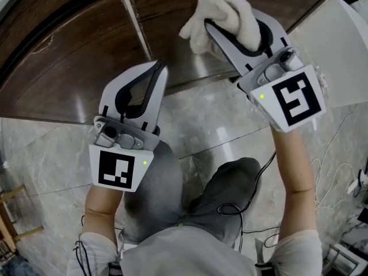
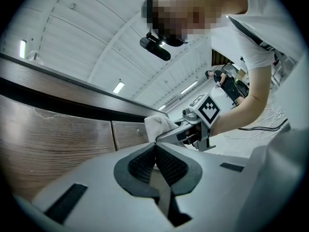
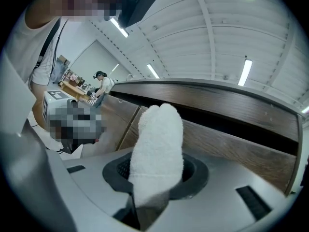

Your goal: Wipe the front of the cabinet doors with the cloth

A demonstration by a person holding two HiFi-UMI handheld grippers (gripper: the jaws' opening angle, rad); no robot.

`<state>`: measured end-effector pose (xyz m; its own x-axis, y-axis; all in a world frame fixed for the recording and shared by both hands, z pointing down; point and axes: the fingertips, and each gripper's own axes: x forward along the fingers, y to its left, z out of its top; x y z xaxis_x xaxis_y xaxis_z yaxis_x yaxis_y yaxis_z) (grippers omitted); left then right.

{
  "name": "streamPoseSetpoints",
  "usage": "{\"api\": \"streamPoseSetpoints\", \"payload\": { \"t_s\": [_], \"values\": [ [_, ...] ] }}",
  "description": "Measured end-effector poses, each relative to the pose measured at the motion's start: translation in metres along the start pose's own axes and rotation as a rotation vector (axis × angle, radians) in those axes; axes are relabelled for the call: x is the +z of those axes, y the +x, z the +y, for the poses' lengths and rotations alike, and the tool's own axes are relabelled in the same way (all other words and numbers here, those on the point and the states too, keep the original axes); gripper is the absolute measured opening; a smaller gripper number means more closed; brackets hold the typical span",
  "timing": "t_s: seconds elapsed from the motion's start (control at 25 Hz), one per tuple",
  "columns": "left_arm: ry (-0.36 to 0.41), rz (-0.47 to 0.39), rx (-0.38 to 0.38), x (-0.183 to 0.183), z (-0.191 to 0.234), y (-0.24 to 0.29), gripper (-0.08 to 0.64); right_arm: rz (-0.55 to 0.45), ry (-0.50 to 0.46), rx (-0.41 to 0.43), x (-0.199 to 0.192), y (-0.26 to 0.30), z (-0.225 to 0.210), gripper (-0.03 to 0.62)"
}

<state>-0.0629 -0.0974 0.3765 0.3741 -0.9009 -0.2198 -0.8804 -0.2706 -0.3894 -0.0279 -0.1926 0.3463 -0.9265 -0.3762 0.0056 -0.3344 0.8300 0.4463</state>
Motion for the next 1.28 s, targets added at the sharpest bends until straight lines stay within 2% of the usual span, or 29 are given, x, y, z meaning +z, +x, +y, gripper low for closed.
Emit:
{"api": "streamPoseSetpoints", "payload": {
  "t_s": [0.48, 0.88, 1.12, 1.28],
  "values": [
    [0.013, 0.010, -0.026, 0.001, -0.033, 0.023, 0.018, 0.040, -0.027, -0.077, -0.029, -0.045, -0.054, 0.138],
    [-0.005, -0.006, -0.040, -0.001, -0.054, 0.039, 0.018, 0.085, -0.046, -0.158, -0.053, -0.077, -0.101, 0.138],
    [-0.004, 0.010, -0.040, -0.003, -0.062, 0.040, 0.018, 0.112, -0.024, -0.227, -0.068, -0.101, -0.128, 0.138],
    [0.001, 0.017, -0.040, -0.004, -0.066, 0.042, 0.018, 0.110, -0.006, -0.245, -0.075, -0.106, -0.136, 0.138]
  ]
}}
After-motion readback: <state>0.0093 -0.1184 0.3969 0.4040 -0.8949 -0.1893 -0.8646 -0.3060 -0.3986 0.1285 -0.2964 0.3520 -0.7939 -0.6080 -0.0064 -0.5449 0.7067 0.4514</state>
